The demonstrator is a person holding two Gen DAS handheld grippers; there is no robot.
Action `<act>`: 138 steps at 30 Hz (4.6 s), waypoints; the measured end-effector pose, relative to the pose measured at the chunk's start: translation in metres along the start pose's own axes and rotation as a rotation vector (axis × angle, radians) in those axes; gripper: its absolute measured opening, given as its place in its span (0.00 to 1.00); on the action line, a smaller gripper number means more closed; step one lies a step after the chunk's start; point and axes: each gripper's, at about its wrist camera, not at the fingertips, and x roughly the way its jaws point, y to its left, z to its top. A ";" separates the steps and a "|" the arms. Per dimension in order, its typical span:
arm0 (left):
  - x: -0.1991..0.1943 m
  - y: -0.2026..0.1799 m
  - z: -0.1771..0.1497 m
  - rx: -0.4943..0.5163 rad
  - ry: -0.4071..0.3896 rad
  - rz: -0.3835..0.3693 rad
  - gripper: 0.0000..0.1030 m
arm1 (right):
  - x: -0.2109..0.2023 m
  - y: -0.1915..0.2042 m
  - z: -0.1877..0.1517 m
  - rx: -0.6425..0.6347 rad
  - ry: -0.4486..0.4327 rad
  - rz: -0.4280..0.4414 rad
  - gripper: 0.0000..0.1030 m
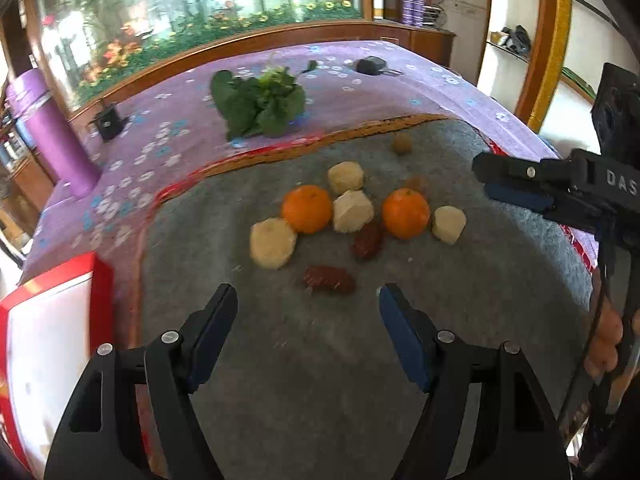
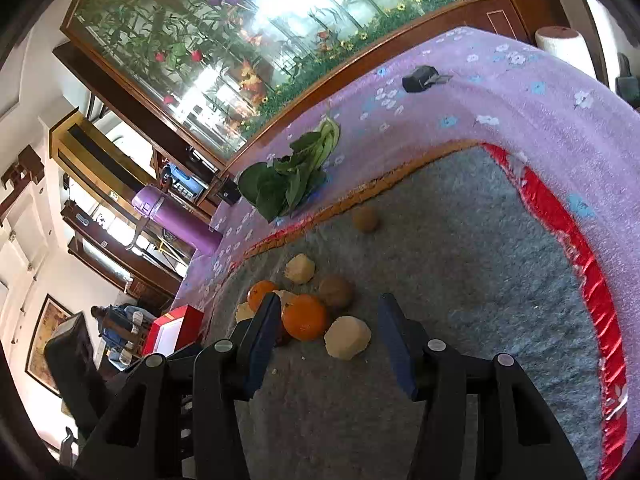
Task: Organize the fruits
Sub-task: 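Grasp another date with the left gripper while the right gripper grasps a pale round slice, then carry the date and slice over the white tray and open both grippers, then move both open grippers back over the fruit on the mat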
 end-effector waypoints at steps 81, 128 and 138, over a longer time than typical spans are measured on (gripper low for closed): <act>-0.128 0.175 -0.122 -0.323 -0.251 0.457 0.27 | 0.093 0.267 -0.114 -0.546 0.182 0.163 0.30; -0.112 0.197 -0.140 -0.379 -0.183 0.532 0.62 | 0.108 0.262 -0.124 -0.554 0.251 0.136 0.33; -0.112 0.125 -0.094 -0.197 -0.245 0.403 0.73 | 0.023 0.137 -0.024 -0.299 0.003 -0.039 0.34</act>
